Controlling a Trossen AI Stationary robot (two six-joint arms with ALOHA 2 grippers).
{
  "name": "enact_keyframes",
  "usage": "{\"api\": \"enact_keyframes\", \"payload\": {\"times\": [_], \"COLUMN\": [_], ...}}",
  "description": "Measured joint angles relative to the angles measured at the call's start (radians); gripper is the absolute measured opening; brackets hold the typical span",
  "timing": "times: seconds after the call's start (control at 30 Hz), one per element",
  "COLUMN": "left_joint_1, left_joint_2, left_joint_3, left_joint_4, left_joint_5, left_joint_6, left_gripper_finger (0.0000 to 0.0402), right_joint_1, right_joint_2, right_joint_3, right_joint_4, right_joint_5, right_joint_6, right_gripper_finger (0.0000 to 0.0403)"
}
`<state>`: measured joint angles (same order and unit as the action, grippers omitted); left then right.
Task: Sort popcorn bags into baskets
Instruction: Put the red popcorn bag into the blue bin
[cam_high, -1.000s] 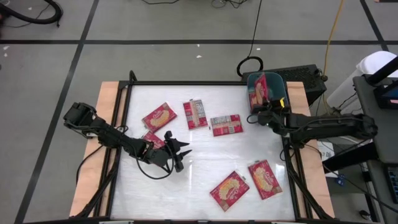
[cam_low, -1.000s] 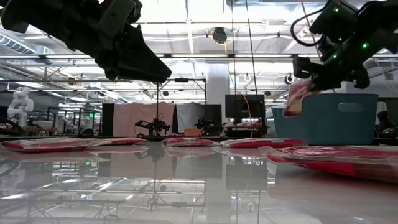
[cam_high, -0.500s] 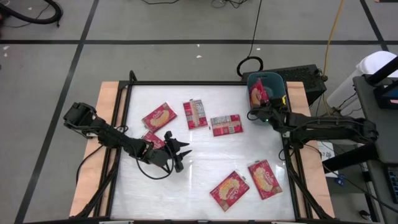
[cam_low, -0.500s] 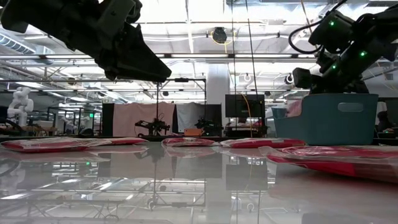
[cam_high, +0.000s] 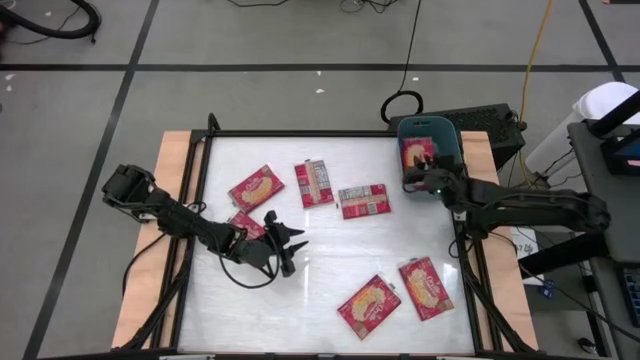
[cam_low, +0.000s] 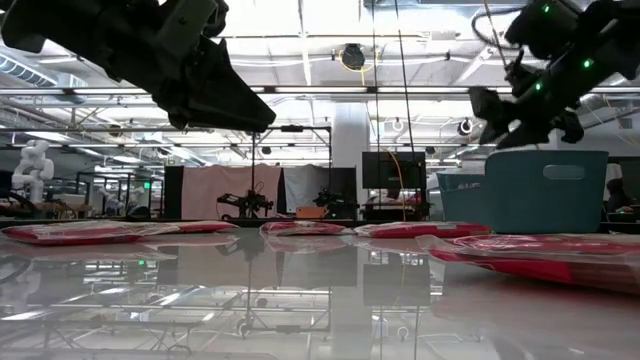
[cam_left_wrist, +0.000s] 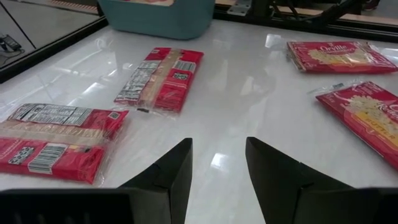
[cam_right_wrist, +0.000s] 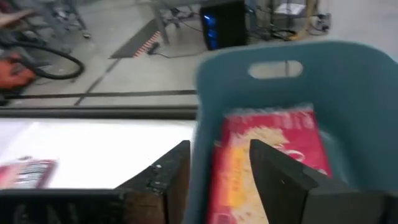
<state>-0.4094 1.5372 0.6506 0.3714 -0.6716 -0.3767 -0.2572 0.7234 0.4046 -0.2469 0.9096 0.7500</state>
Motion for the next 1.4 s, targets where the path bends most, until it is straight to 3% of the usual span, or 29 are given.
{"api": "enact_keyframes", "payload": {"times": [0.1, 0.23, 0.33, 0.57, 0.77, 0.97, 1.13, 1.27, 1.4], "left_joint_1": [0.002, 0.002, 0.002, 0.006, -0.006, -0.022, -0.009, 0.020, 0.056], "left_joint_2": [0.000, 0.000, 0.000, 0.000, 0.000, 0.000, 0.001, 0.001, 0.001], "left_joint_3": [0.000, 0.000, 0.000, 0.000, 0.000, 0.025, 0.168, 0.204, 0.205], "left_joint_4": [0.000, -0.004, -0.014, -0.096, -0.230, -0.372, -0.711, -0.825, -0.886], "left_joint_5": [0.000, 0.000, 0.000, -0.008, 0.011, 0.035, 0.129, 0.260, 0.397], "left_joint_6": [0.000, 0.002, 0.001, -0.043, -0.136, -0.159, -0.112, -0.030, 0.069], "left_gripper_finger": [0.0152, 0.0152, 0.0152, 0.0152, 0.0152, 0.0178, 0.0223, 0.0250, 0.0250], "right_joint_1": [0.051, 0.168, 0.309, 0.612, 0.786, 0.856, 0.870, 0.868, 0.868], "right_joint_2": [-0.012, -0.007, 0.012, 0.102, 0.312, 0.550, 0.685, 0.748, 0.776], "right_joint_3": [0.011, 0.012, 0.012, 0.013, 0.012, 0.013, 0.013, 0.013, 0.013], "right_joint_4": [0.082, 0.285, 0.411, 0.536, 0.612, 0.878, 1.049, 1.112, 1.157], "right_joint_5": [-0.033, -0.237, -0.297, -0.187, -0.071, -0.072, -0.074, -0.073, -0.110], "right_joint_6": [-0.066, -0.191, -0.264, -0.313, -0.302, -0.331, -0.358, -0.353, -0.350], "right_gripper_finger": [0.0164, 0.0164, 0.0164, 0.0164, 0.0164, 0.0164, 0.0164, 0.0164, 0.0164]}}
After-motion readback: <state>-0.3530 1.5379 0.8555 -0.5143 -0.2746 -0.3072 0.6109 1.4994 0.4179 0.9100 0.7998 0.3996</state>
